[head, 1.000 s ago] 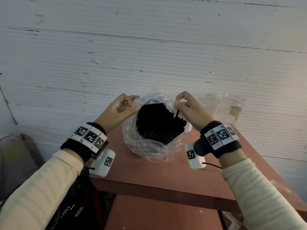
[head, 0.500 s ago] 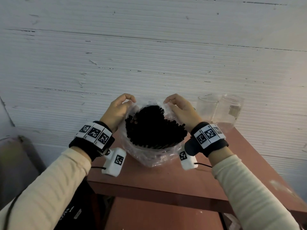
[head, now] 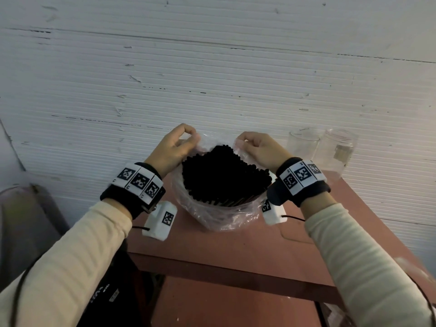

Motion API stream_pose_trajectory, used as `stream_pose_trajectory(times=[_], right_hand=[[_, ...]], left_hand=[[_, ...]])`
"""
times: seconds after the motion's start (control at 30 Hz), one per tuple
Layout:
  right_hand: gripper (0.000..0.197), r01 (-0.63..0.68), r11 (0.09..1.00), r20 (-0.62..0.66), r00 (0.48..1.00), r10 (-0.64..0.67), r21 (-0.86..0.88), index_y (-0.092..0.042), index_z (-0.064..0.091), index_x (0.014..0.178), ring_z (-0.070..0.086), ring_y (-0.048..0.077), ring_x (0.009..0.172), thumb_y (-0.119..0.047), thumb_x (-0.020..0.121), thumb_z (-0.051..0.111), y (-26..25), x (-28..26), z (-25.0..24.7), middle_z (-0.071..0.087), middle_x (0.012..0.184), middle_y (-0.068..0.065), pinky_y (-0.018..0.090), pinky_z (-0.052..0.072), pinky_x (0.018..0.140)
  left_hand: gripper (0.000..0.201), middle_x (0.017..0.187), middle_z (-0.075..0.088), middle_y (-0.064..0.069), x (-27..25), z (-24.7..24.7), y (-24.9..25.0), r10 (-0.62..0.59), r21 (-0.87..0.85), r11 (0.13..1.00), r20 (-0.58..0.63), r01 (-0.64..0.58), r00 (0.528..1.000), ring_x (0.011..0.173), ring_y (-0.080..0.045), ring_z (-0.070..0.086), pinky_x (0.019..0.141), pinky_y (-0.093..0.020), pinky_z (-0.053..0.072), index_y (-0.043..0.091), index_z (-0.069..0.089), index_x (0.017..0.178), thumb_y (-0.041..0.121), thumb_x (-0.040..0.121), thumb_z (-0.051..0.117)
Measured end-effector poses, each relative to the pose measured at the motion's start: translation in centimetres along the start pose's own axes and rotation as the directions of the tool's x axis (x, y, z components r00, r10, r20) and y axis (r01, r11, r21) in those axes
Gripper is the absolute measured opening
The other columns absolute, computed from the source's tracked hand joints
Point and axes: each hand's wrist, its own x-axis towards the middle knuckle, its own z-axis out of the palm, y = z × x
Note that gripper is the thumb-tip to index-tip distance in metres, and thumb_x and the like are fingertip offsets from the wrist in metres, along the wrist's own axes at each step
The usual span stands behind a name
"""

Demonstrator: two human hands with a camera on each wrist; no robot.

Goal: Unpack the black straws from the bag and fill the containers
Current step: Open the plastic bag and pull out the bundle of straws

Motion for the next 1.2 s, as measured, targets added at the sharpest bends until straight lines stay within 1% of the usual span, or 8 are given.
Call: stream_pose_trajectory(times=[0.1, 0.2, 0.33, 0.5, 0.63, 0.77, 0.97, 1.2], right_hand=[[0.023, -0.072, 0.997, 0.044, 0.997, 0.071, 0.033, -0.018, 0.057, 0.081, 0.034, 0.006, 0.042, -0.021, 0.101, 0.048, 0.5, 0.7, 0.3, 0.042, 0.049, -0.005, 0.016, 0.031, 0.046], [0.010, -0.120, 0.989, 0.035, 0.992, 0.117, 0.089, -0.011, 0.058, 0.095, 0.037, 0.001, 0.037, -0.018, 0.099, 0.052, 0.7, 0.8, 0.4, 0.045, 0.044, -0.012, 0.012, 0.034, 0.044], [0.009, -0.041, 0.993, -0.112, 0.992, 0.053, 0.110, -0.016, 0.059, 0.104, 0.052, -0.004, 0.058, -0.020, 0.096, 0.057, 0.8, -0.4, 0.1, 0.059, 0.080, -0.005, 0.008, 0.041, 0.058], [0.020, -0.055, 0.964, -0.118, 0.989, 0.089, 0.261, -0.031, 0.067, 0.107, 0.060, 0.006, 0.088, -0.019, 0.093, 0.058, 0.6, -4.3, -1.8, 0.061, 0.100, -0.002, 0.024, 0.048, 0.078], [0.037, -0.093, 0.961, 0.058, 0.995, 0.080, 0.262, -0.032, 0.066, 0.115, 0.058, 0.010, 0.103, -0.034, 0.079, 0.062, -0.2, -8.3, -3.0, 0.057, 0.115, 0.008, 0.034, 0.051, 0.089], [0.048, -0.229, 0.959, 0.243, 0.952, 0.185, 0.169, -0.045, 0.049, 0.130, 0.070, 0.015, 0.091, -0.026, 0.090, 0.066, -0.8, -10.0, -2.2, 0.054, 0.116, -0.001, 0.035, 0.058, 0.086], [0.045, -0.181, 0.941, 0.034, 0.983, 0.179, 0.284, -0.023, 0.052, 0.130, 0.070, 0.027, 0.084, -0.004, 0.091, 0.062, -0.7, -8.9, -0.3, 0.055, 0.116, 0.024, 0.036, 0.060, 0.079], [0.034, -0.054, 0.865, -0.287, 0.932, 0.223, 0.499, -0.011, 0.053, 0.128, 0.065, 0.005, 0.073, -0.014, 0.095, 0.057, -2.4, -6.7, -1.4, 0.052, 0.120, 0.008, 0.021, 0.054, 0.075]], left_hand=[[0.025, 0.081, 0.045, -0.016, 0.7, -0.1, -0.4, 0.001, 0.007, 1.000, 0.023, -0.001, 1.000, 0.072, -0.028, 0.040, 0.069, -0.040, 0.035, 0.037, 0.058, 0.121, 0.033, 0.098, 0.048], [0.024, 0.062, 0.040, -0.009, 0.8, 0.4, -0.4, -0.069, -0.050, 0.996, 0.005, 0.070, 0.998, 0.047, -0.022, 0.040, 0.050, -0.024, 0.037, 0.023, 0.061, 0.104, 0.012, 0.102, 0.039], [0.028, 0.059, 0.052, -0.001, 0.8, 1.1, -0.3, -0.193, -0.155, 0.970, -0.015, 0.188, 0.981, 0.047, -0.008, 0.054, 0.046, -0.018, 0.042, 0.018, 0.059, 0.090, 0.008, 0.102, 0.035], [0.032, 0.082, 0.065, -0.013, 0.3, 0.5, 0.2, -0.386, -0.470, 0.795, 0.096, 0.383, 0.918, 0.066, -0.022, 0.061, 0.058, -0.027, 0.053, 0.010, 0.062, 0.111, 0.012, 0.095, 0.034], [0.033, 0.083, 0.059, -0.011, -0.9, 0.1, -0.5, -0.319, -0.236, 0.921, 0.002, 0.310, 0.948, 0.058, -0.020, 0.054, 0.048, -0.027, 0.044, 0.024, 0.059, 0.109, 0.001, 0.087, 0.049], [0.016, 0.074, 0.059, -0.003, -2.4, -0.8, -1.2, -0.330, -0.111, 0.940, -0.045, 0.324, 0.943, 0.055, -0.015, 0.051, 0.050, -0.026, 0.039, 0.027, 0.047, 0.090, 0.015, 0.096, 0.057], [0.013, 0.100, 0.058, -0.010, -3.5, -0.6, -0.3, -0.368, -0.168, 0.919, -0.044, 0.356, 0.929, 0.072, -0.019, 0.058, 0.056, -0.024, 0.051, 0.025, 0.059, 0.107, 0.020, 0.100, 0.049], [0.026, 0.089, 0.055, -0.006, -2.5, -0.1, 2.4, -0.243, -0.625, 0.771, -0.115, 0.120, 0.963, 0.059, -0.013, 0.060, 0.059, -0.023, 0.054, 0.009, 0.048, 0.116, 0.001, 0.091, 0.047]])
